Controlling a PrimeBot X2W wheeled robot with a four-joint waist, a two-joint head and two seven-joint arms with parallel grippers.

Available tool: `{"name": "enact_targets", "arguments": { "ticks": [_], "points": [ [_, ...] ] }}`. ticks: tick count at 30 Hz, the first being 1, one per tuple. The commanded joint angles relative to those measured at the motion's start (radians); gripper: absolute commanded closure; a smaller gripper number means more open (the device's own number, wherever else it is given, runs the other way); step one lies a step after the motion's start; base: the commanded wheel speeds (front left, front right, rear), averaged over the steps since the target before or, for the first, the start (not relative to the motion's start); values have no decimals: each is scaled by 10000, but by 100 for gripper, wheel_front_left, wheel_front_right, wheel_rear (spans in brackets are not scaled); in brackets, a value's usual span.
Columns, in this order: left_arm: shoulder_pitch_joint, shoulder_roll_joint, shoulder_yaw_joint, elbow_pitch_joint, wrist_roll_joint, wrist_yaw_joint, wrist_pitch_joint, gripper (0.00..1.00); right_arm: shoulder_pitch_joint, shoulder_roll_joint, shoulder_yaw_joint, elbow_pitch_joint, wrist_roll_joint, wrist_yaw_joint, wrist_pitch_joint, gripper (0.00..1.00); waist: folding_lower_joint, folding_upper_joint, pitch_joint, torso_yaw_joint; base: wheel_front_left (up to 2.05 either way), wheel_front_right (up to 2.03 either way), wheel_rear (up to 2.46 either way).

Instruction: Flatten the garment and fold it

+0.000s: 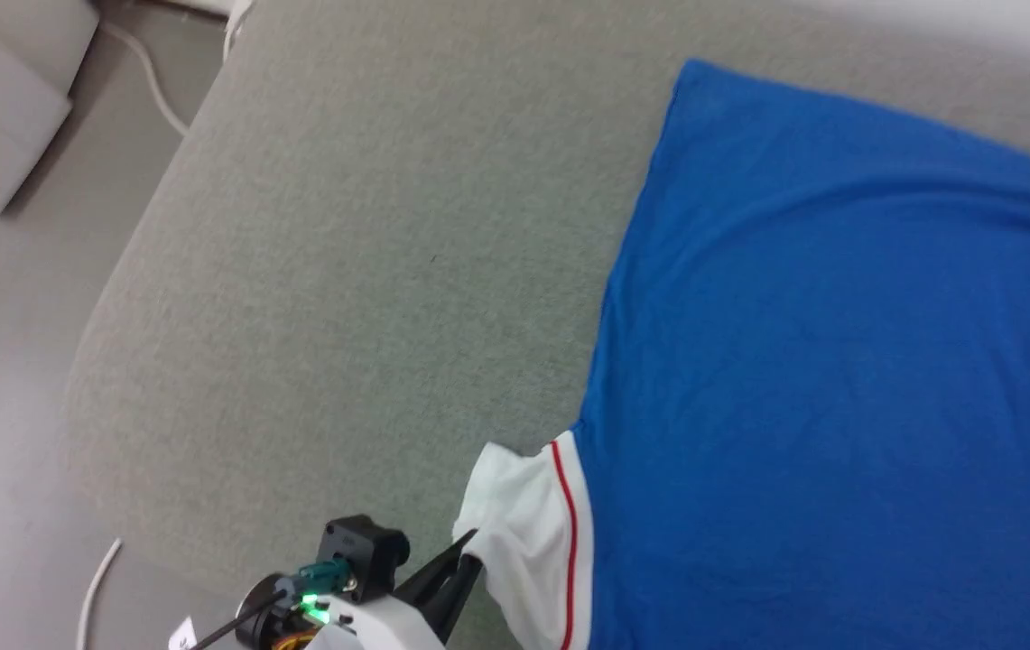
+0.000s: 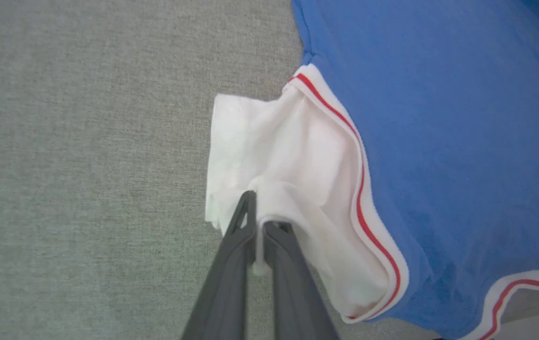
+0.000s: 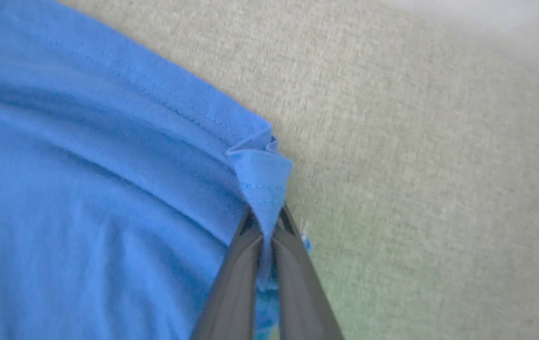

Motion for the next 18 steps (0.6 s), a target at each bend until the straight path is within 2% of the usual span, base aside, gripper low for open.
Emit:
{"name": "enact_targets", "arguments": {
  "ticks": [1,6,11,14,18],
  "points": [
    [155,10,96,80,-92,109,-20,100,821,36,214,184,216,-7,7,100,1,-1,-1103,-968,0,0,0],
    [447,27,285,355,-253,309,-172,100,2147,-141,591,-525,1105,-7,-278,100,1,-1,-1821,-1586,0,0,0],
    [656,113,431,644,-326,429,-325,100,3779,-516,405,-1661,1894,-7,-438,100,1,-1,-2266,-2030,0,0,0],
    [822,174,493,733,-361,503,-396,100,4879,-682,-21,-2444,2187,-7,-235,100,1,-1,-2444,-2244,0,0,0],
    [1024,197,554,866,-432,601,-481,100,6418,-539,-840,-3548,2282,-7,310,100,1,-1,-2656,-2463,0,0,0]
  ]
}}
